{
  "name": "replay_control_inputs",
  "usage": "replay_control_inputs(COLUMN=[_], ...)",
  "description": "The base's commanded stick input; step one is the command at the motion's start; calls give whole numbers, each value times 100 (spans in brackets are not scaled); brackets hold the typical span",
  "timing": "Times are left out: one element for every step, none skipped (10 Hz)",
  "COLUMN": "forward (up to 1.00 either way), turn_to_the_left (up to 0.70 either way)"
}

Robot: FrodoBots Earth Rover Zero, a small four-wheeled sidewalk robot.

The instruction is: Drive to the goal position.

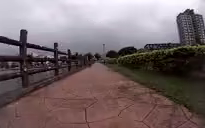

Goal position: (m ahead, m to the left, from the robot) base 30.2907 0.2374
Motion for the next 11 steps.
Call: replay_control_inputs(forward=[100,100,100,100,100,100,100,100,100,100,100], turn_to_the_left=[0,0,0,0,0,0,0,0,0,0,0])
